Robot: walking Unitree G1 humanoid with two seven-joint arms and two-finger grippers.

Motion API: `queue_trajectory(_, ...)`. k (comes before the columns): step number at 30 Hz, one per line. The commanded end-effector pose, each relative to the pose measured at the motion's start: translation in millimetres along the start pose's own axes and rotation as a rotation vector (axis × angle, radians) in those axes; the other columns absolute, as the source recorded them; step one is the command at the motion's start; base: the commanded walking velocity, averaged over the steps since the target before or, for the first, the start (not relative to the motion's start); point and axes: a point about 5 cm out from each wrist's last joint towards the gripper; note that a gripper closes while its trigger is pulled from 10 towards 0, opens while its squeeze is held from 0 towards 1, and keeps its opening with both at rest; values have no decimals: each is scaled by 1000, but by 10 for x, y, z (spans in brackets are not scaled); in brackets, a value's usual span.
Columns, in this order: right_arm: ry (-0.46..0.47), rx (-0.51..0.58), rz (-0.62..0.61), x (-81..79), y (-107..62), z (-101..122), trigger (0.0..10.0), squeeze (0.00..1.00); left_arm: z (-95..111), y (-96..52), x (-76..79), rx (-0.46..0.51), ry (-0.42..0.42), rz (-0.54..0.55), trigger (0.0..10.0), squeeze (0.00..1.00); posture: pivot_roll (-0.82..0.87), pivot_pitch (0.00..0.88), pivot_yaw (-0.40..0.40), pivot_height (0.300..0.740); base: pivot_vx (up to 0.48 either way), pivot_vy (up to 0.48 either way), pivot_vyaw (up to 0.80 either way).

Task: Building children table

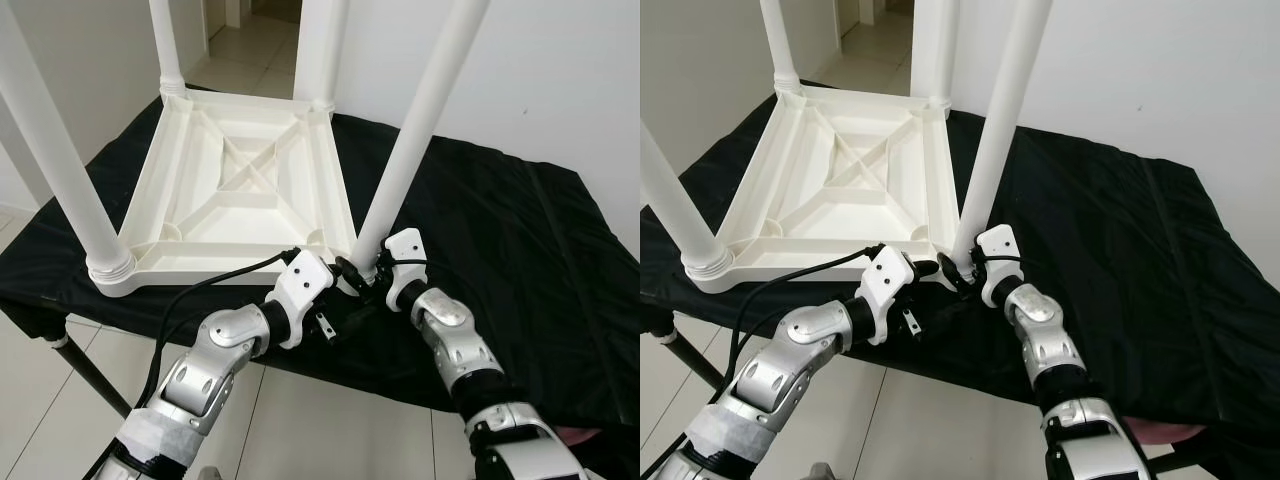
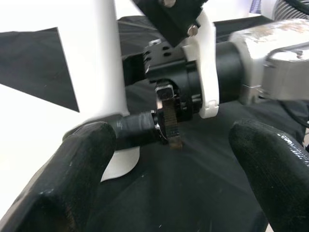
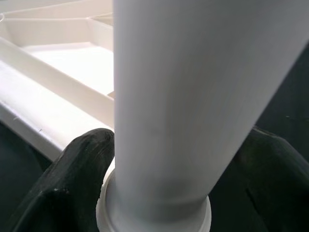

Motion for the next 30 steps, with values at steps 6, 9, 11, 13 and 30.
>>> queue_trajectory(6, 15, -33, 80, 33, 33, -37, 7686, 0, 21, -3, -16, -2, 8, -6, 10000, 0, 13, 0, -84, 740, 0, 0, 0)
queue_trajectory(9, 18, -48, 97, 32, 46, -55, 3020, 0, 20, -9, -17, -3, 9, -5, 10000, 0, 20, 0, -84, 740, 0, 0, 0)
queue_trajectory(11, 39, -84, 129, 13, 52, -123, 0, 0, 12, -32, -9, -9, 7, -4, 10000, 0, 20, 0, -84, 740, 0, 0, 0)
queue_trajectory(13, 46, -94, 137, 8, 48, -147, 0, 0, 8, -42, -5, -11, 6, -3, 10000, 0, 34, 0, -91, 740, 0, 0, 0)
queue_trajectory(30, 82, -128, -47, 89, 13, -252, 10000, 0, 9, -20, 24, -5, -1, -5, 10000, 0, 24, 0, -104, 740, 0, 0, 0)
Point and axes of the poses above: a point about 5 cm out from each wrist's last joint towards the gripper, its own y axis pointing out of the wrist towards the gripper, its own z axis along the axis of the wrist's last joint, x = y × z, and after that the axes turned 3 degrees about y, right-handed
